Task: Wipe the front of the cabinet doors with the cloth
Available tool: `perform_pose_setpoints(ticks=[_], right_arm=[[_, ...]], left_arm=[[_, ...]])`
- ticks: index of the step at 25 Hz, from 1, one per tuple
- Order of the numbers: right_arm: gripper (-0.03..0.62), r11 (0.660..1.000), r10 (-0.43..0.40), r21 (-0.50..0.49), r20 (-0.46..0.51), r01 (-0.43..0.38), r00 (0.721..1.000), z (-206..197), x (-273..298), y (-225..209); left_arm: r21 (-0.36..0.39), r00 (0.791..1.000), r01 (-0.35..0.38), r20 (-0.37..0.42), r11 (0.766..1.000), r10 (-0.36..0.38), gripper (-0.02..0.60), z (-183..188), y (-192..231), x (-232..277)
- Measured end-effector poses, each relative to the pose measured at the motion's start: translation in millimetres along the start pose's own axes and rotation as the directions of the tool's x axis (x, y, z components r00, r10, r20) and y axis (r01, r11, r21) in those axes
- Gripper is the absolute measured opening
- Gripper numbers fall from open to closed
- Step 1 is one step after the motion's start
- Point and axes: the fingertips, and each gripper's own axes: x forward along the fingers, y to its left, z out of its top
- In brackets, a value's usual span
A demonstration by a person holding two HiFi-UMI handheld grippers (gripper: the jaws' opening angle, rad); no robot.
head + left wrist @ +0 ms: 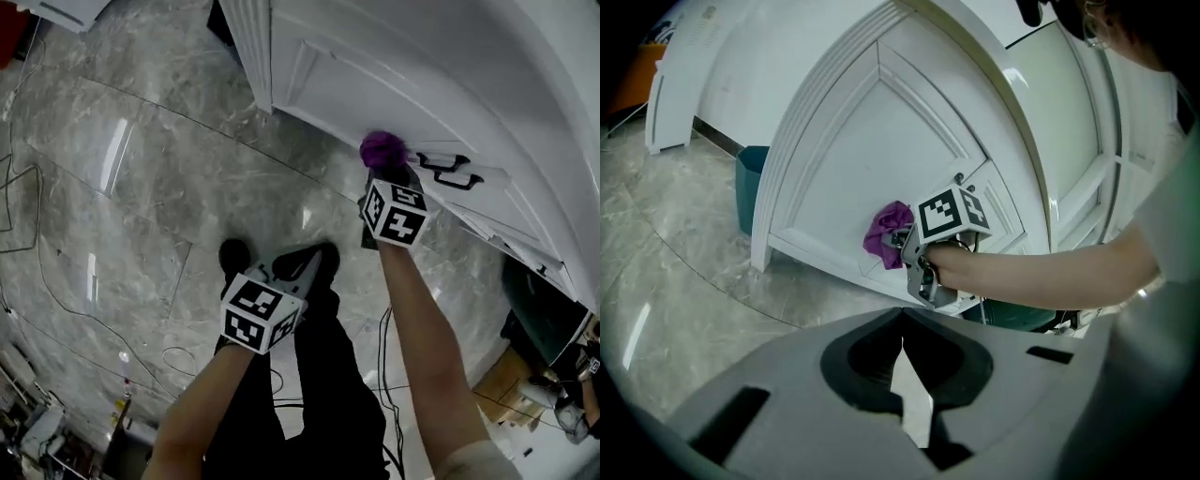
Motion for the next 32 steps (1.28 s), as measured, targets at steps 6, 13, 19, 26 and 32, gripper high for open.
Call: perform_pose_setpoints(ticks=[6,13,19,26,32], right_arm=[[0.06,0.997,-0.066,-0.043,-0.11,0.062,0.992,-57.4,62.2,-4.1],[0.06,0.991,-0.111,-0.107,-0.262,0.085,0.959,-102.6,104.4,-13.4],[0.06,0.999,0.048,0.008,-0.161,-0.048,0.986,-57.7,38.2,41.3],[0.06,0.939,0.215,0.177,0.369,-0.295,0.904,123.6,-176.0,127.8],[0.06,0.97,0.148,0.097,0.498,-0.225,0.854,194.4,-208.2,125.0]], left_arm=[[0.053,0.998,0.049,-0.048,0.997,-0.046,0.02,-14.3,38.2,3.2],[0.028,0.997,0.04,-0.071,0.999,-0.038,0.02,-39.1,78.5,-6.9],[-0.009,0.998,0.035,-0.049,0.999,-0.036,0.02,-26.5,67.8,-31.9],[-0.025,0.999,0.034,0.015,0.999,-0.033,0.02,18.6,41.4,-72.9],[0.015,0.999,0.033,0.04,0.999,-0.034,0.021,46.3,35.5,-88.0]])
